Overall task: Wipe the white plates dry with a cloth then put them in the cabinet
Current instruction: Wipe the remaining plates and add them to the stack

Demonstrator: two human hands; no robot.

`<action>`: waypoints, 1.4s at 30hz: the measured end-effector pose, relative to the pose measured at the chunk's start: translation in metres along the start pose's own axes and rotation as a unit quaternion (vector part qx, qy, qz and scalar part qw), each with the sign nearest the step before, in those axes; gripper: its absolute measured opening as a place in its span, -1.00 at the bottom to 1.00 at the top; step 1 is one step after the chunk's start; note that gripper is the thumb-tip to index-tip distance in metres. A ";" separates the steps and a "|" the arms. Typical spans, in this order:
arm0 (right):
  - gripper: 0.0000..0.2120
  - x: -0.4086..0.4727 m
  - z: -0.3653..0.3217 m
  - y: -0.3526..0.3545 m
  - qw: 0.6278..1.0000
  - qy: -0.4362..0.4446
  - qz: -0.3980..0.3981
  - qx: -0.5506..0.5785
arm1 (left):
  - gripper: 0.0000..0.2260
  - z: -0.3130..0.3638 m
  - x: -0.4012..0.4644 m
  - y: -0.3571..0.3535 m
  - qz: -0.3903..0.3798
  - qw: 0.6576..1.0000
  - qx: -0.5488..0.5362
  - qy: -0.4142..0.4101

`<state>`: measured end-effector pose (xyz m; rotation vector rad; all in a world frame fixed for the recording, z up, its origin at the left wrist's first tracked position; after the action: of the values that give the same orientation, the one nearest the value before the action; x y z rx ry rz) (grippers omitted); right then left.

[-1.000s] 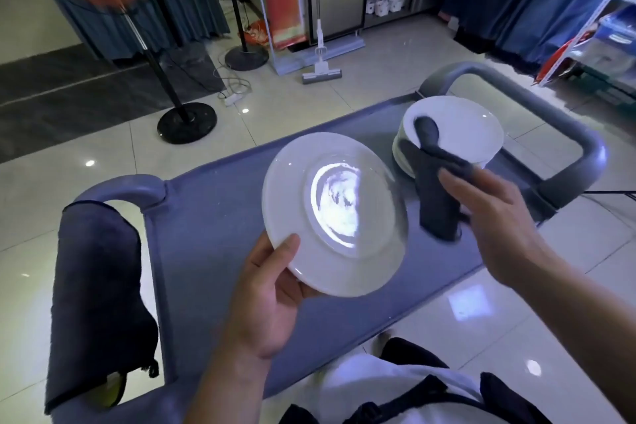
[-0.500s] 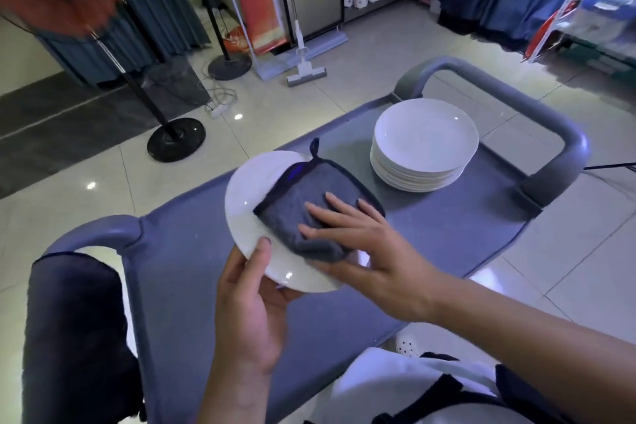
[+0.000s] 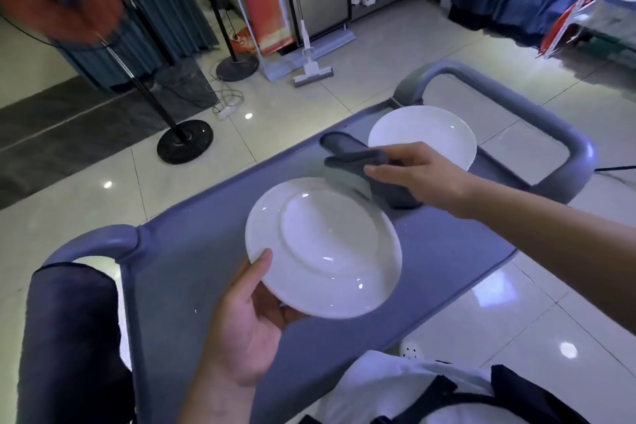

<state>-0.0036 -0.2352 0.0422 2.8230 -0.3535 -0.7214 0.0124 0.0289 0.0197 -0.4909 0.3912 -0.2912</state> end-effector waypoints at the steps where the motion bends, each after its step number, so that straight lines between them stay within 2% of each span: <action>1: -0.78 0.000 0.002 -0.006 0.999 0.010 -0.017 -0.027 | -0.59 0.001 0.001 -0.002 0.003 1.000 -0.009 0.000; 3: -0.76 -0.001 0.012 -0.017 0.999 0.000 -0.038 0.008 | -0.65 0.006 0.005 -0.008 0.019 0.999 -0.031 -0.012; 7: -0.76 -0.013 0.033 -0.042 0.980 -0.020 0.002 0.198 | -0.66 0.013 0.012 -0.023 0.036 0.994 -0.033 -0.096; 9: -0.73 -0.021 0.040 -0.064 0.977 -0.003 0.040 0.212 | -0.66 0.010 0.016 -0.035 0.045 0.989 -0.005 -0.144; 12: -0.68 -0.032 0.042 -0.093 0.970 0.004 0.053 0.236 | -0.76 -0.001 0.018 -0.051 0.060 0.978 0.052 -0.192; 18: -0.74 -0.043 0.022 -0.097 0.965 0.006 0.033 0.261 | -0.78 -0.019 0.020 -0.062 0.065 0.974 0.099 -0.192; 21: -0.70 -0.050 0.015 -0.100 0.970 0.028 0.060 0.235 | -0.77 -0.021 0.020 -0.064 0.056 0.978 0.076 -0.187; 25: -0.61 -0.062 0.019 -0.109 0.986 0.072 0.108 0.100 | -0.77 -0.023 0.018 -0.065 0.045 0.986 0.030 -0.156; 29: -0.56 -0.067 0.025 -0.113 0.983 0.137 0.109 -0.053 | -0.51 -0.025 0.021 -0.054 0.069 0.991 -0.002 -0.114; 32: -0.55 -0.064 0.041 -0.110 0.972 0.184 0.071 -0.130 | -0.45 -0.027 0.023 -0.040 0.082 0.993 -0.006 -0.083; 37: -0.59 -0.064 0.066 -0.087 0.966 0.202 -0.031 -0.158 | -0.46 -0.037 0.023 -0.025 0.106 0.992 0.007 -0.062; 40: -0.62 -0.069 0.077 -0.087 0.944 0.239 -0.053 -0.220 | -0.47 -0.039 0.022 -0.021 0.124 0.992 -0.015 -0.010; 42: -0.63 -0.074 0.087 -0.086 0.947 0.228 -0.077 -0.213 | -0.52 -0.038 0.025 -0.018 0.125 0.992 -0.019 -0.001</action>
<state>-0.0939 -0.1453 -0.0216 2.5073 0.0939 -0.1234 0.0148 -0.0109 -0.0094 -0.4748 0.4520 -0.0409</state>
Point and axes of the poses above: each hand's wrist, its own x-axis towards the middle knuckle, its own y-axis out of the back of the hand, z = x × y, the point moved 3 cm from there along x, towards the middle knuckle, and after that the axes turned 15 degrees about -y, right-handed, at the moved point
